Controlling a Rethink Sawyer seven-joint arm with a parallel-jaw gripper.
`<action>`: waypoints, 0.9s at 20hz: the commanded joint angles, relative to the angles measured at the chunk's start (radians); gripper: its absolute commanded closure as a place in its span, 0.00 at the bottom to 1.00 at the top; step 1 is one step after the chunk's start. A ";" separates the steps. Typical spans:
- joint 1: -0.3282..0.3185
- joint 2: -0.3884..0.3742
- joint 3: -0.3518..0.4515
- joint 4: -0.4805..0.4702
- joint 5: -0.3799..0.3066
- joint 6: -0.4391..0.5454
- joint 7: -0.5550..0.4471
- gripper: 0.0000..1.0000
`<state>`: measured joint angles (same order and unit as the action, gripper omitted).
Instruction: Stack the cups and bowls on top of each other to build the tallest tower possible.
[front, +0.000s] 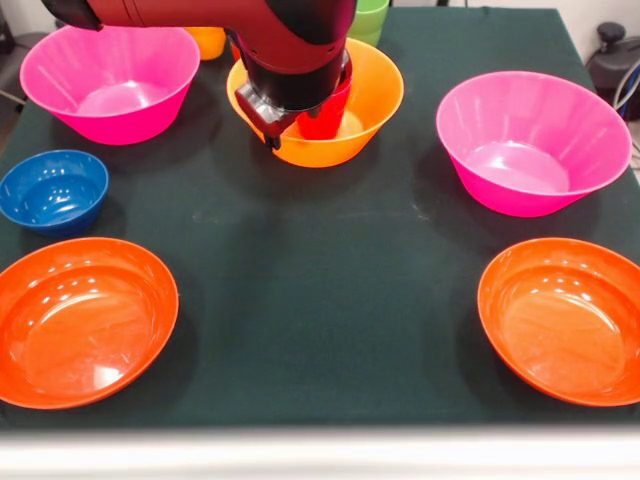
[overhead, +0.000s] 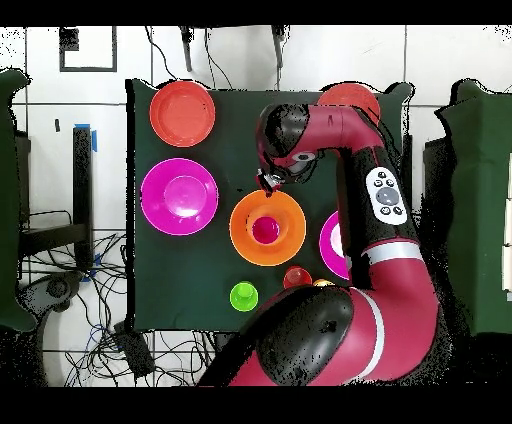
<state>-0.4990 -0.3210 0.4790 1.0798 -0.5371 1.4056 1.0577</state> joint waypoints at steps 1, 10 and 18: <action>-0.011 0.013 0.064 0.055 -0.084 -0.070 -0.344 0.00; -0.021 0.033 0.077 0.037 -0.111 -0.083 -0.350 0.00; -0.021 0.047 0.086 0.022 -0.116 -0.085 -0.345 0.00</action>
<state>-0.5138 -0.3207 0.5136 1.0816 -0.5601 1.4058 1.0577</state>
